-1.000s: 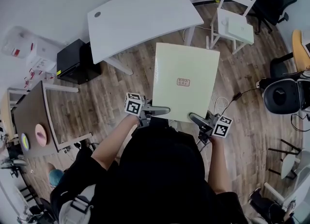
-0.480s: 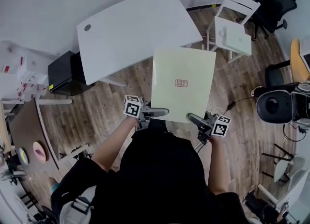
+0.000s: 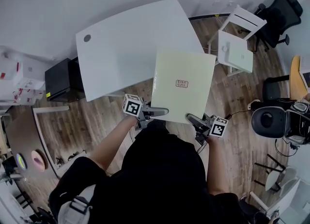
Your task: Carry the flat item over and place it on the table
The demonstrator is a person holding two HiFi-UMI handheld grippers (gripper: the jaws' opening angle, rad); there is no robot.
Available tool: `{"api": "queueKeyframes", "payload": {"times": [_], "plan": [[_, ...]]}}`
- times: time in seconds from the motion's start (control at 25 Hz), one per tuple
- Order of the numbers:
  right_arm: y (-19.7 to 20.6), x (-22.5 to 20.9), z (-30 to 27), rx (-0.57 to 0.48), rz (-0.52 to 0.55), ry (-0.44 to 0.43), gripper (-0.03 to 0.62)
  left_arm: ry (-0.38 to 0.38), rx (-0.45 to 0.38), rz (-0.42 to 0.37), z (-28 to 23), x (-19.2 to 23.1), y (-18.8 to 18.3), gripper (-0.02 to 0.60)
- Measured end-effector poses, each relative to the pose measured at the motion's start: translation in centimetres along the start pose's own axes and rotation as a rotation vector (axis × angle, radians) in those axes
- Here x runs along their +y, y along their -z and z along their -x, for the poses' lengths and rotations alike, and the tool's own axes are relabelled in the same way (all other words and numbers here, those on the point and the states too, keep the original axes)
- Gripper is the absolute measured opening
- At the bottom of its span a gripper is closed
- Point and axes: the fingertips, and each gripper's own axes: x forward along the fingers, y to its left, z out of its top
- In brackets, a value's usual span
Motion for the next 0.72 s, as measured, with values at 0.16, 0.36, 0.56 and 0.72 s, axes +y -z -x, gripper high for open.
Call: {"api": "queueKeyframes", "payload": {"times": [0.16,0.36,0.56,0.72], "plan": [[-2.3,-1.1,-1.8,-0.025,-0.002,0.018,0.310,0.013,0.006,-0.004,0.6,1.4,-3.0,0.322],[-3.9,-2.1,-2.4,-0.062,-0.008,0.022,0.310,0.021,0.046,-0.009,0.2,1.9,-5.3,0.322],[-5.7,-3.2,-3.0,-0.052,-0.010,0.007,0.310,0.000,0.033,-0.004,-0.1,3.0,-6.9,0.322],[-6.8,-4.6,-3.8,-0.021,-0.029,-0.006,0.310,-0.016,-0.004,0.011,-0.1,4.3,-8.1,0.322]]}}
